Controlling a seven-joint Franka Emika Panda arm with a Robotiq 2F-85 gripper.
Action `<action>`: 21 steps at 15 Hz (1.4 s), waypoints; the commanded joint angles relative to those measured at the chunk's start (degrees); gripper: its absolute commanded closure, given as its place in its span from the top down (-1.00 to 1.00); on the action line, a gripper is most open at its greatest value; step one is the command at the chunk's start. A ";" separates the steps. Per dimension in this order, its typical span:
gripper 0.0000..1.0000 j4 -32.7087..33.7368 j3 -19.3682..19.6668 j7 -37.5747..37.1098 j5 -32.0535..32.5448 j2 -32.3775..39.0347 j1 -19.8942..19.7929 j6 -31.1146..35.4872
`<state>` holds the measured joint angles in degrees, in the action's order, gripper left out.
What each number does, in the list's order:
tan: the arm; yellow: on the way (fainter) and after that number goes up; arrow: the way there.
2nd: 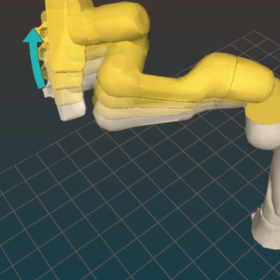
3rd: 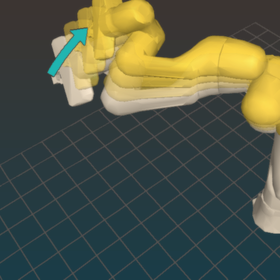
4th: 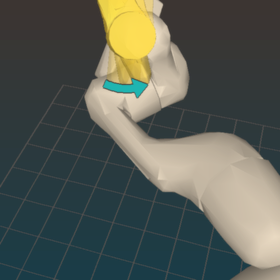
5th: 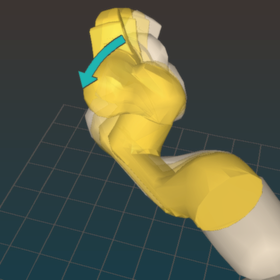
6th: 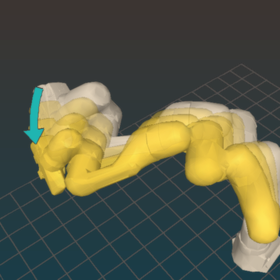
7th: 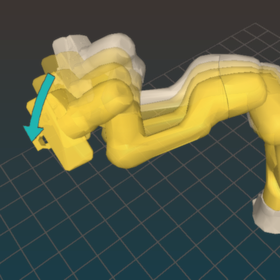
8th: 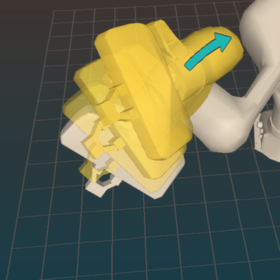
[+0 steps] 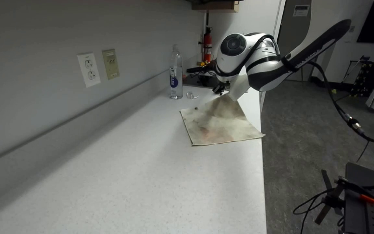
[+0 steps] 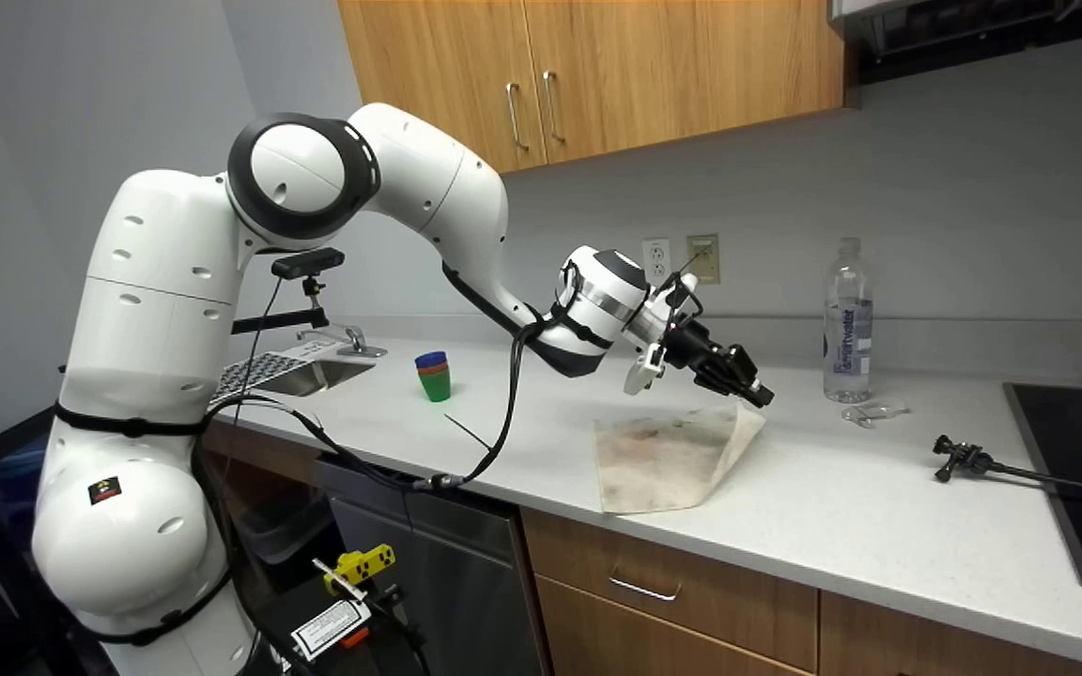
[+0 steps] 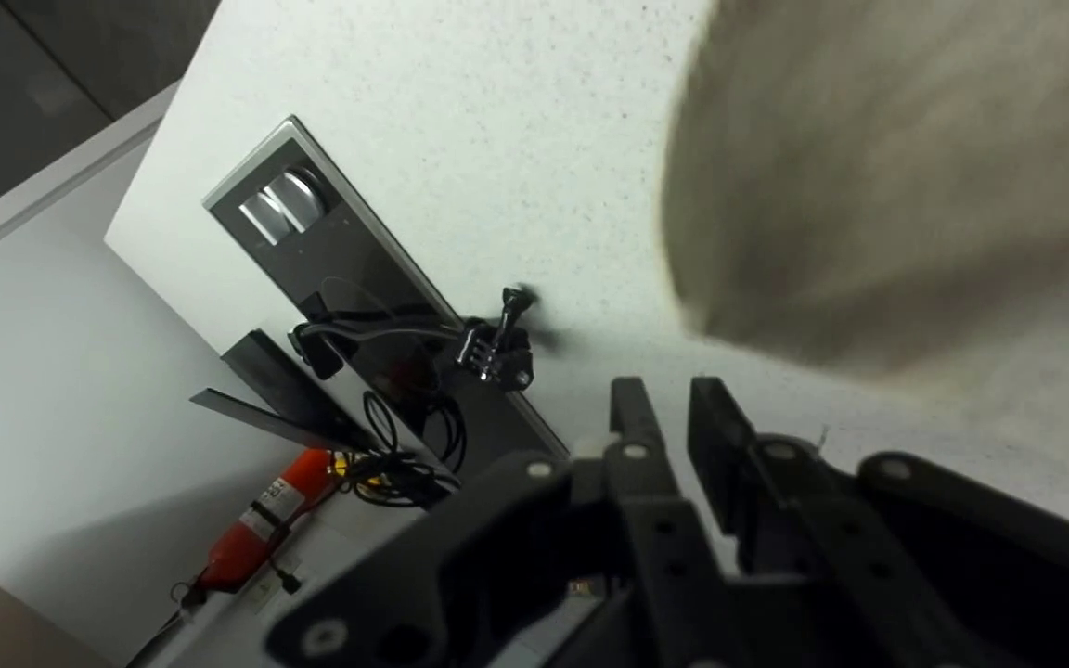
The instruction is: Unfold the towel
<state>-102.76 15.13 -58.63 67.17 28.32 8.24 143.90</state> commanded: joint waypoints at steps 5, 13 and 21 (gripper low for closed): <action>0.59 1.72 -3.69 -0.90 2.09 0.36 -3.82 -2.71; 1.00 -8.79 -10.69 16.23 -12.59 -11.82 -7.63 -1.66; 1.00 -19.98 -13.88 45.12 -43.68 -28.86 -7.95 -3.05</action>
<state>-117.07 2.19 -21.52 31.45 7.39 0.75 141.93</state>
